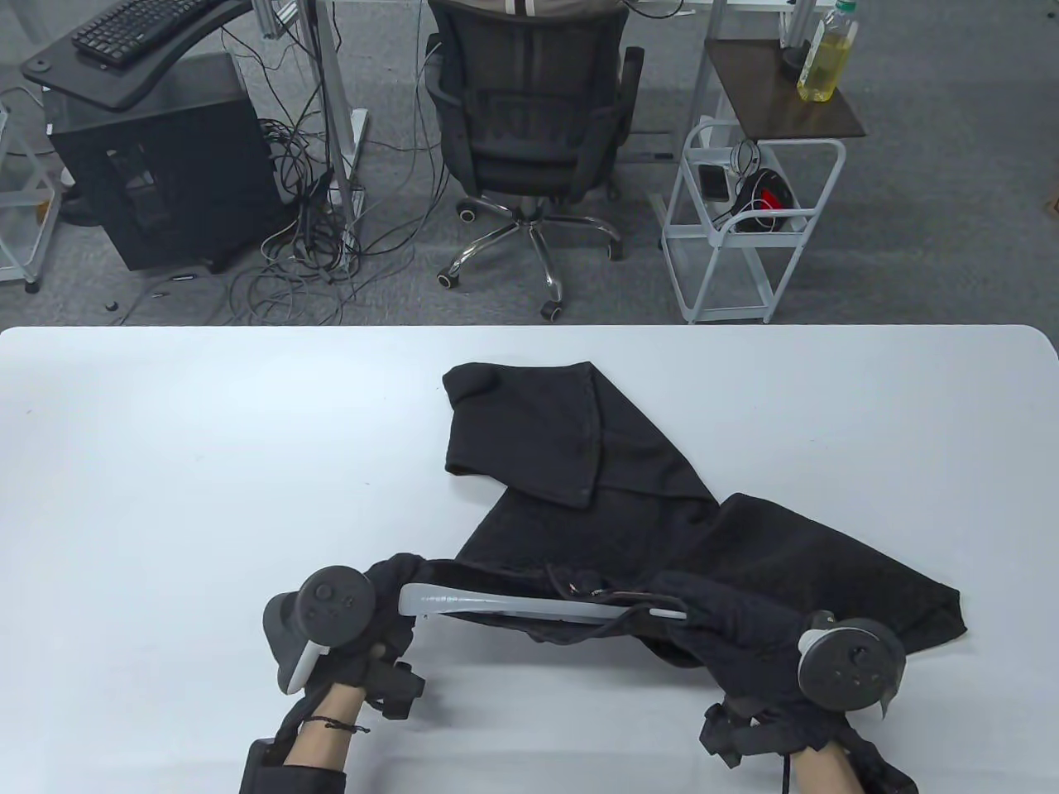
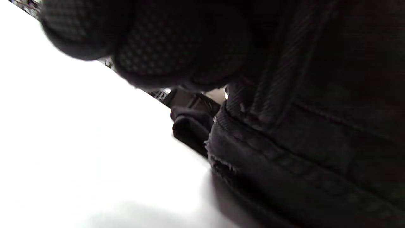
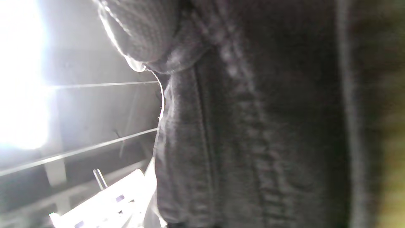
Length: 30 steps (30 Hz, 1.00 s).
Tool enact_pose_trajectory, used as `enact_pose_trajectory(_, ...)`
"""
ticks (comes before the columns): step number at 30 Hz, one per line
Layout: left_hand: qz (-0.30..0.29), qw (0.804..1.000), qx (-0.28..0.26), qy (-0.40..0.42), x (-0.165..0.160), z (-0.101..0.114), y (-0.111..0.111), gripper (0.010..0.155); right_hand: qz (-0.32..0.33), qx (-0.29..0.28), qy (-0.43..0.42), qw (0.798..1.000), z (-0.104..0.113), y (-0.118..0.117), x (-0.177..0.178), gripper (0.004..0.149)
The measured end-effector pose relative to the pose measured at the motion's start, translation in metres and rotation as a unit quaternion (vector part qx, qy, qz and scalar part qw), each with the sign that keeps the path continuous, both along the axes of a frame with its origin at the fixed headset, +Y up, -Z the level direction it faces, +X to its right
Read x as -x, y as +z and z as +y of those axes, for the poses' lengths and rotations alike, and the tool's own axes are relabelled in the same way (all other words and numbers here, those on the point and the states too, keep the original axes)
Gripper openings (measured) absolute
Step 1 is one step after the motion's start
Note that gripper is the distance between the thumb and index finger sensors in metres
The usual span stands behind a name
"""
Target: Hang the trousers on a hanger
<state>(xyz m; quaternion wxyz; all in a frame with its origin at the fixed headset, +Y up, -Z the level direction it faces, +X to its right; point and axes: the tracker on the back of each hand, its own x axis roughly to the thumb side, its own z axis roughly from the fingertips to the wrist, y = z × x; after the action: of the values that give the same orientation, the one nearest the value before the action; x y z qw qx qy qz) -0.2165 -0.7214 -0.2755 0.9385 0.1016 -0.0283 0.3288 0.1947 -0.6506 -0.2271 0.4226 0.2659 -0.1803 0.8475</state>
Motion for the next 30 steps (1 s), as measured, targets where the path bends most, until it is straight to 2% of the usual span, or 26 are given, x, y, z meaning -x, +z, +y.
enact_pose_trajectory(3,0.028,0.999,-0.034,0.006,0.005,0.01,0.006,0.046,-0.04,-0.028,0.044,0.998,0.004,0.005,0.003,0.048)
enact_pose_trajectory(10,0.081,0.991,-0.085,0.066,0.018,0.026,0.019,0.045,-0.073,-0.084,0.114,0.987,0.013,0.017,0.013,0.047)
enact_pose_trajectory(11,0.088,0.989,-0.094,0.074,0.019,0.029,0.022,0.045,-0.085,-0.098,0.144,0.981,0.014,0.021,0.017,0.047)
enact_pose_trajectory(13,0.091,0.988,-0.111,0.055,0.021,0.032,0.025,0.045,-0.085,-0.129,0.159,0.975,0.019,0.029,0.022,0.047)
enact_pose_trajectory(16,0.098,0.985,-0.137,0.022,0.018,0.037,0.029,0.045,-0.133,-0.166,0.194,0.958,0.024,0.037,0.031,0.046)
enact_pose_trajectory(19,0.093,0.981,-0.171,-0.012,0.011,0.046,0.038,0.045,-0.185,-0.143,0.254,0.939,0.015,0.028,0.032,0.047)
enact_pose_trajectory(21,0.064,0.979,-0.191,-0.026,0.005,0.051,0.042,0.045,-0.184,-0.121,0.24,0.945,0.005,0.02,0.031,0.047)
enact_pose_trajectory(23,0.018,0.979,-0.203,-0.029,-0.004,0.053,0.045,0.045,-0.213,-0.136,0.264,0.931,-0.008,0.013,0.04,0.047)
enact_pose_trajectory(24,-0.028,0.979,-0.2,-0.033,-0.008,0.054,0.044,0.045,-0.206,-0.137,0.268,0.931,-0.011,0.011,0.043,0.047)
enact_pose_trajectory(25,-0.082,0.978,-0.186,-0.037,-0.015,0.054,0.042,0.046,-0.183,-0.118,0.263,0.94,-0.017,0.008,0.048,0.047)
enact_pose_trajectory(26,-0.098,0.979,-0.176,-0.039,-0.019,0.051,0.042,0.046,-0.173,-0.115,0.253,0.945,-0.02,0.008,0.05,0.047)
enact_pose_trajectory(27,-0.141,0.976,-0.154,-0.061,-0.026,0.047,0.038,0.047,-0.162,-0.108,0.237,0.952,-0.023,0.007,0.052,0.047)
enact_pose_trajectory(30,-0.211,0.97,-0.063,-0.106,-0.038,0.032,0.03,0.056,-0.141,-0.081,0.207,0.965,-0.029,0.006,0.052,0.048)
